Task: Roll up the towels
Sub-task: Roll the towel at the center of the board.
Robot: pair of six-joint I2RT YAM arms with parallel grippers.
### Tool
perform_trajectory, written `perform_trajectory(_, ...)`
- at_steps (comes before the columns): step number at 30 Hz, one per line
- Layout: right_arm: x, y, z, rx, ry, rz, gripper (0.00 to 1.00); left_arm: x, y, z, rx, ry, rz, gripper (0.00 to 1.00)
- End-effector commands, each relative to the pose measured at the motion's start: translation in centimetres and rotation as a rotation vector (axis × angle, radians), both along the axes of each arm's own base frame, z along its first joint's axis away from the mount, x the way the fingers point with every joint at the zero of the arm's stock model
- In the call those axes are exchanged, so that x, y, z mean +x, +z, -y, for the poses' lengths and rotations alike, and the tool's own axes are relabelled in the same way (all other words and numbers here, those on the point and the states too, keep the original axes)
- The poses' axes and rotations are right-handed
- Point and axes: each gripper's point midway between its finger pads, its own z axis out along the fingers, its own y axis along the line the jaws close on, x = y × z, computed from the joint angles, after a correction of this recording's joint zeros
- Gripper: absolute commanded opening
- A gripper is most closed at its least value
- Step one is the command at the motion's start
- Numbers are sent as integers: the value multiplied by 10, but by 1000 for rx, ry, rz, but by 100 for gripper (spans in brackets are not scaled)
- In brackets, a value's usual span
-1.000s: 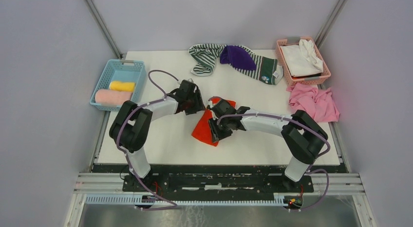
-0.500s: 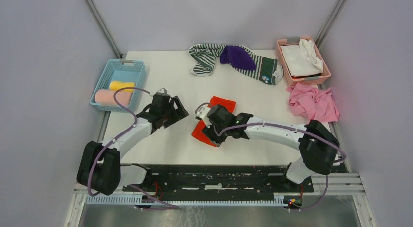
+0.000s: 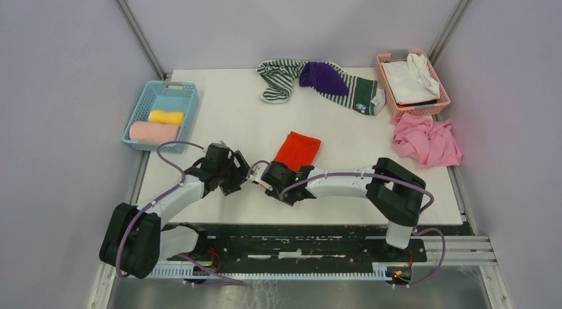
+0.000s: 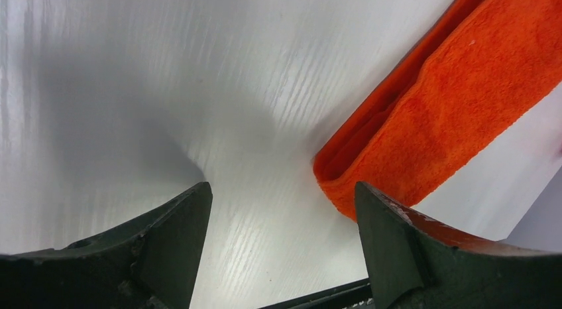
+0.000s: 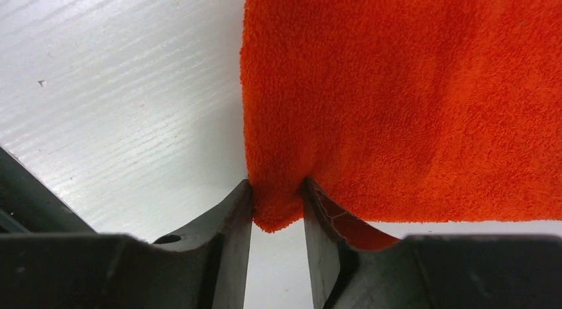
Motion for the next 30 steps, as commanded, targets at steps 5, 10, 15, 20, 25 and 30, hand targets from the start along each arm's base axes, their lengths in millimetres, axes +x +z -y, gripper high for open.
perform_trajectory(5, -12, -16, 0, 40, -52, -74, 4, -13, 0, 21, -122, 26, -32, 85)
perform_trajectory(10, -15, -1, -16, 246, -103, -203, 1, -15, 9, 32, -178, 61, -23, 85)
perform_trajectory(15, -16, 5, -28, 434, -175, -388, 1, -10, 20, 43, -211, 76, 1, 84)
perform_trajectory(20, -18, 4, -32, 472, -184, -450, 1, -7, 15, 53, -209, 70, -13, 81)
perform_trajectory(25, -18, 3, -32, 499, -200, -475, 0, 3, 1, 56, -175, 106, -20, 71)
perform_trajectory(30, -20, 7, -35, 543, -217, -519, 1, 10, -9, 53, -135, 131, -32, 41)
